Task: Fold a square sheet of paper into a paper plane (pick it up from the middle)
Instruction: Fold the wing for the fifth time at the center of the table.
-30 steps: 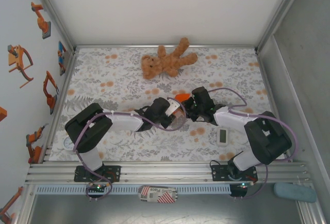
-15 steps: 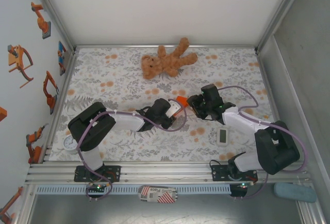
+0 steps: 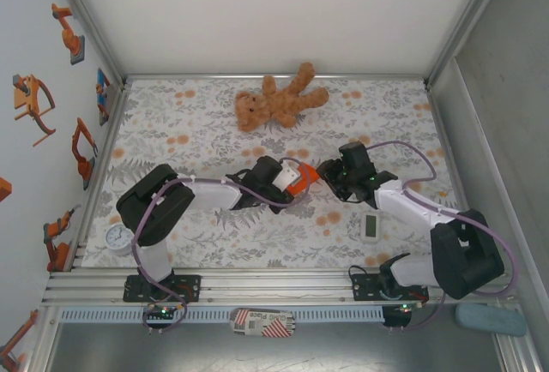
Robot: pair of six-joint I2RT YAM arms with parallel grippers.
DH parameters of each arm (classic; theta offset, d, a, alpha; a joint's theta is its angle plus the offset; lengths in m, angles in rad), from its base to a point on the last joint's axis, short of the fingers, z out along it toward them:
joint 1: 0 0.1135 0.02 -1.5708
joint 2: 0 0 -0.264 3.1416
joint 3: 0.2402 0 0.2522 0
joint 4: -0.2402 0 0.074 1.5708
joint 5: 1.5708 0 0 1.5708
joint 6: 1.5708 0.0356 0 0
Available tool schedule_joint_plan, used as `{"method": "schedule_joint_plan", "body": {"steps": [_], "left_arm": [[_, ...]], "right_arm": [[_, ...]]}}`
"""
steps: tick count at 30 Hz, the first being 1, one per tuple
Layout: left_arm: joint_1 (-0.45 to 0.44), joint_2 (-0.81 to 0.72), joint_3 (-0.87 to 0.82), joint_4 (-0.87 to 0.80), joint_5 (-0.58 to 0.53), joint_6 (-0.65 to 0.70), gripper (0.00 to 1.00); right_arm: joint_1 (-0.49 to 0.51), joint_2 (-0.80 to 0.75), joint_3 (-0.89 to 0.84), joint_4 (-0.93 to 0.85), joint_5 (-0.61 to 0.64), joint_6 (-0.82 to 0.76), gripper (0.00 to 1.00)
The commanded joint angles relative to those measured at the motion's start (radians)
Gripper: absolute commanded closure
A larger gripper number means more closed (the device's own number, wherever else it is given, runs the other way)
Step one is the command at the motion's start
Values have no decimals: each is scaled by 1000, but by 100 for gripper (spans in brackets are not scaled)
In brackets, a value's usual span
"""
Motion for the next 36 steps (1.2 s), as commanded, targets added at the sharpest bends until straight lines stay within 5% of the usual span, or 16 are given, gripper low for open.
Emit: {"method": "schedule_joint_plan", "body": {"steps": [1, 15, 28, 36], "left_arm": [[27, 6, 35, -64, 109, -49, 83], [98, 78, 157, -224, 266, -171, 86], [98, 123, 220, -296, 281, -170, 88], [99, 175, 302, -412, 296, -170, 88]], "right_arm": [[-9, -28, -14, -26, 40, -76, 49], [-9, -33, -37, 42, -44, -312, 44], [-2, 100, -25, 109, -128, -333, 43], [24, 195, 25, 117, -147, -377, 33]]}}
